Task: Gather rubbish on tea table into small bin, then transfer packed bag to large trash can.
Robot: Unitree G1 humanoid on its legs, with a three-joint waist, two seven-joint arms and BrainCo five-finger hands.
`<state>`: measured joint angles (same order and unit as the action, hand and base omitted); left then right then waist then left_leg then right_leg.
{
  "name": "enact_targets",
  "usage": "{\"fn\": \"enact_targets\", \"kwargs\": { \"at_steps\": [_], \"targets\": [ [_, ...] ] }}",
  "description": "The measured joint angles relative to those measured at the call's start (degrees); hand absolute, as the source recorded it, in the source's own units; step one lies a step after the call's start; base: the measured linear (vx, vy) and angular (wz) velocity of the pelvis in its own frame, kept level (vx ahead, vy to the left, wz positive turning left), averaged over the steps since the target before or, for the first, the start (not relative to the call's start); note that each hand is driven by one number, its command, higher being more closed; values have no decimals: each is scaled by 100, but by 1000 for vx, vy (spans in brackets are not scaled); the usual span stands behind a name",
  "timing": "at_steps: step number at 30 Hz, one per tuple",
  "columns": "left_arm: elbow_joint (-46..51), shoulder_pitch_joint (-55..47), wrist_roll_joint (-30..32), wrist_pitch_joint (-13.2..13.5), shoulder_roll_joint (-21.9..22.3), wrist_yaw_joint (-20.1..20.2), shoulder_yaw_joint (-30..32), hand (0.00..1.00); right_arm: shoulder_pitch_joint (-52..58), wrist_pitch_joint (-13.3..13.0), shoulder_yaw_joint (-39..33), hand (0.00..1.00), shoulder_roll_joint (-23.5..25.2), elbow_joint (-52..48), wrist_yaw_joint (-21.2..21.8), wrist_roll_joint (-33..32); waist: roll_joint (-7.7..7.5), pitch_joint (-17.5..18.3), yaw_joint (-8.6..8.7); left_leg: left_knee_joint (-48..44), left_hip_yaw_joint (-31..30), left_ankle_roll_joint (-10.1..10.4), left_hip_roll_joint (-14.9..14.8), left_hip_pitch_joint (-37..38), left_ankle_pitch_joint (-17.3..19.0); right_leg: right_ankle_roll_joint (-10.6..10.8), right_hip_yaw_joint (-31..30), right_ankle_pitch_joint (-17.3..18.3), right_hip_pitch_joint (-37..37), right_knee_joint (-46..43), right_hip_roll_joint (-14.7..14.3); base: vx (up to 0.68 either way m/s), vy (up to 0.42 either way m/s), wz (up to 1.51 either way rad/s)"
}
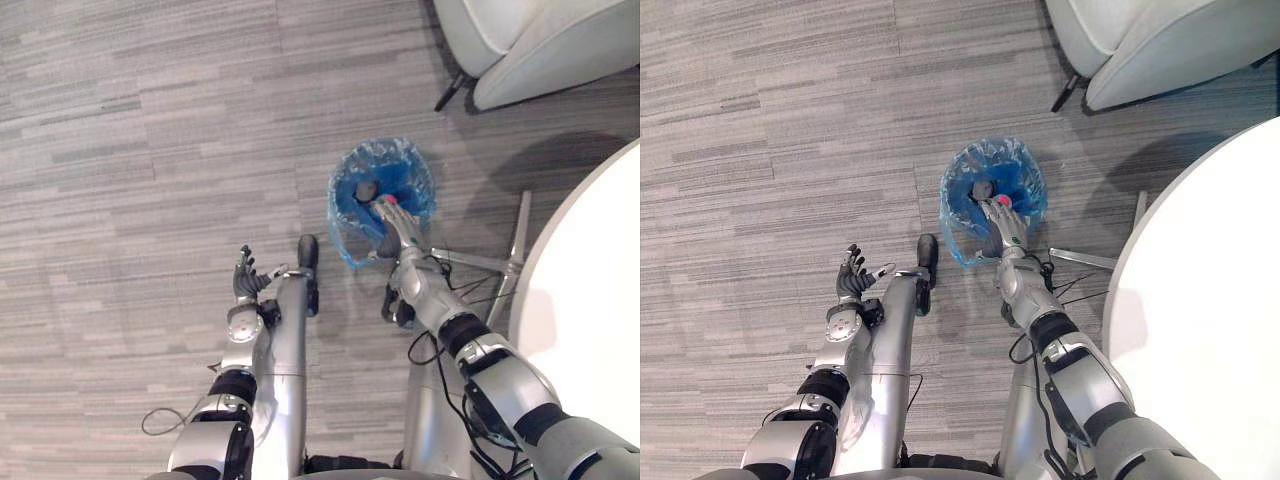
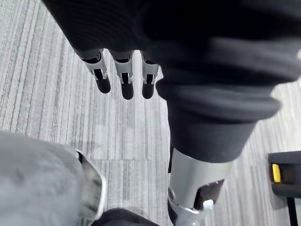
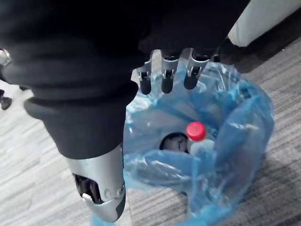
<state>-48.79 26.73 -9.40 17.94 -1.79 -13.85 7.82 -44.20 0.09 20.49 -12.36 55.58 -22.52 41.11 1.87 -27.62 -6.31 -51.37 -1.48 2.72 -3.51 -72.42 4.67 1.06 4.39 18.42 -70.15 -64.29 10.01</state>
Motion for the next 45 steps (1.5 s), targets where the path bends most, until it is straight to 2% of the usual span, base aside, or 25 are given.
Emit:
{"fn": "enact_targets", "kwargs": {
  "at_steps": [3,4,11,18,25,29,34,36,40,45],
  "targets": [
    [-3,106,-15,7,-40,-4,-48,0,-88,44,-6,0,-70,165,-21,-2,44,-30,-23,-18,7,3,6,-141,-2,2,-13,-2,-159,-57,9,-42,3,5],
    [-2,128,-17,28,-60,-4,-88,0,-111,50,-5,100,-81,221,-22,-3,44,-30,-40,-11,8,4,8,-185,-3,5,-17,-4,-209,-61,9,-39,8,4],
    [-2,160,-180,99,-132,-5,-267,0,-284,49,37,100,-241,310,-79,-46,41,-36,-56,17,12,30,45,-261,-27,27,-55,-16,-318,-66,20,-5,2,2],
    [39,209,-225,114,-165,-8,-329,0,-443,30,127,100,-281,301,-82,-409,40,-96,-63,-167,9,-4,56,-288,8,95,-76,107,-310,-213,34,0,0,0],
    [158,209,-223,96,-185,-41,-315,0,-294,15,80,100,-301,-455,-82,-784,30,-184,-54,-169,-27,4,51,-268,16,92,-25,104,-258,-202,34,0,0,0],
    [157,192,-212,-58,-153,-118,-316,0,-22,-126,-40,100,-244,-1197,-80,-1354,-30,-232,-39,-106,-58,5,49,-40,15,91,36,103,13,-111,37,0,0,0],
    [231,-139,-90,-258,-57,-103,-289,0,588,-429,-443,100,193,-2236,41,-2696,-84,-255,66,465,-54,19,48,733,-82,159,157,0,818,465,38,0,0,0],
    [307,-435,-50,-363,-57,-28,-265,0,948,-516,-520,100,449,-2527,170,-3277,-178,-282,72,893,0,41,-4,1361,-118,122,224,-118,1447,944,10,55,-39,-7],
    [409,-940,58,-422,54,68,-278,0,1700,-732,-596,100,791,-3269,411,-3879,-215,-262,90,1439,86,41,-48,2438,-155,101,324,-244,2582,1628,-16,113,-33,-7],
    [630,-1585,116,-437,31,208,-392,0,2472,-882,-345,100,1028,-4164,755,-4122,-467,-72,96,2122,246,2,-110,3665,-182,160,333,-416,3837,2521,-124,142,-15,-14]
  ]
}}
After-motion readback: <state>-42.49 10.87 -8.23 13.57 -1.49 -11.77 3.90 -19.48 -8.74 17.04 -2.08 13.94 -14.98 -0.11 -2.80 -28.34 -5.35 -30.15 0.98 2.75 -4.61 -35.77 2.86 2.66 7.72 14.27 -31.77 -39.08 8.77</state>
